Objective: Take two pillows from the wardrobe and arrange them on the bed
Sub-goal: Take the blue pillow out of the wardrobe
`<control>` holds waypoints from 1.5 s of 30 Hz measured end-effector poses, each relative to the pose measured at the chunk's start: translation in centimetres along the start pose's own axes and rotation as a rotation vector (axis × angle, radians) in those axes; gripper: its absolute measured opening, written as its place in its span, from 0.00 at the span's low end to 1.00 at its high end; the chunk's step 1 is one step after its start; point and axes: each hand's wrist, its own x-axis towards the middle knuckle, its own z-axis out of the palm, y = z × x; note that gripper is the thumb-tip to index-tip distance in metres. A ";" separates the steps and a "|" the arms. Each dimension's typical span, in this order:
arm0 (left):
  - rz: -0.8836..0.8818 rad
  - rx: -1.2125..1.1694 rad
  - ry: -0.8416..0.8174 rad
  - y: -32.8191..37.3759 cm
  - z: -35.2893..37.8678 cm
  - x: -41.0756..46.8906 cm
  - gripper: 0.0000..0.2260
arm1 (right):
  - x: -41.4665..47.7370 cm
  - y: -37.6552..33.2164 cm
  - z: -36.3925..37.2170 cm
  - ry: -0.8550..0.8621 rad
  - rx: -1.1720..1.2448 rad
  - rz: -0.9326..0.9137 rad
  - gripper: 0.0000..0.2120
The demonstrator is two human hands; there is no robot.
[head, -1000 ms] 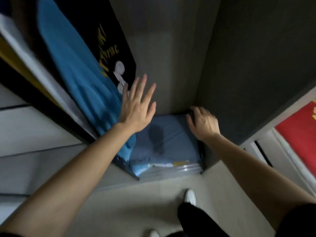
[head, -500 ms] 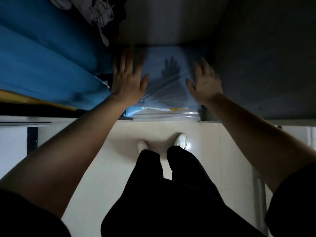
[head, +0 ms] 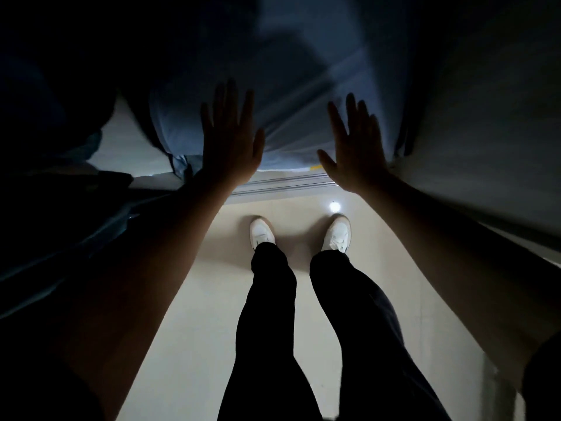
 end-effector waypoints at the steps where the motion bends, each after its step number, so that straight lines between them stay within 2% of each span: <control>1: 0.027 0.007 -0.012 -0.5 2.4 0.6 0.30 | 1.0 0.3 2.2 -0.002 -0.009 0.003 0.40; 5: 0.144 0.048 -0.067 -3.1 10.9 3.0 0.36 | 4.7 1.3 9.2 0.000 -0.110 0.036 0.47; 10: 0.172 0.053 -0.151 -5.8 18.3 5.6 0.52 | 8.9 2.5 14.8 -0.035 -0.169 0.117 0.54; 12: 0.151 0.062 -0.157 -5.5 20.3 6.9 0.55 | 10.1 2.7 16.3 -0.029 -0.191 0.139 0.54; 19: 0.070 0.088 -0.137 -4.6 22.7 8.0 0.41 | 11.6 2.4 18.0 -0.020 -0.226 0.181 0.56; 21: 0.068 0.085 -0.148 -4.2 21.8 7.8 0.34 | 11.6 2.3 17.2 -0.053 -0.210 0.177 0.53; 25: 0.066 0.061 -0.130 -3.3 18.1 7.0 0.28 | 11.0 1.8 13.8 -0.096 -0.197 0.177 0.39; 28: 0.053 0.037 -0.111 -2.7 14.5 5.6 0.26 | 9.7 1.4 10.2 -0.114 -0.181 0.156 0.39; 32: 0.020 -0.031 -0.027 -2.5 8.2 5.2 0.22 | 7.4 0.6 5.1 -0.033 -0.141 0.114 0.43; 38: 0.003 -0.004 0.109 -2.1 -1.8 5.4 0.20 | 6.2 -1.4 -3.5 0.109 -0.137 0.067 0.30; 42: 0.010 -0.005 0.151 -0.9 -7.3 3.4 0.19 | 2.9 -1.6 -8.8 0.136 -0.114 0.025 0.29; 45: 0.115 0.006 0.126 -0.1 -10.1 0.6 0.16 | -1.5 -2.0 -10.9 0.109 -0.104 0.022 0.29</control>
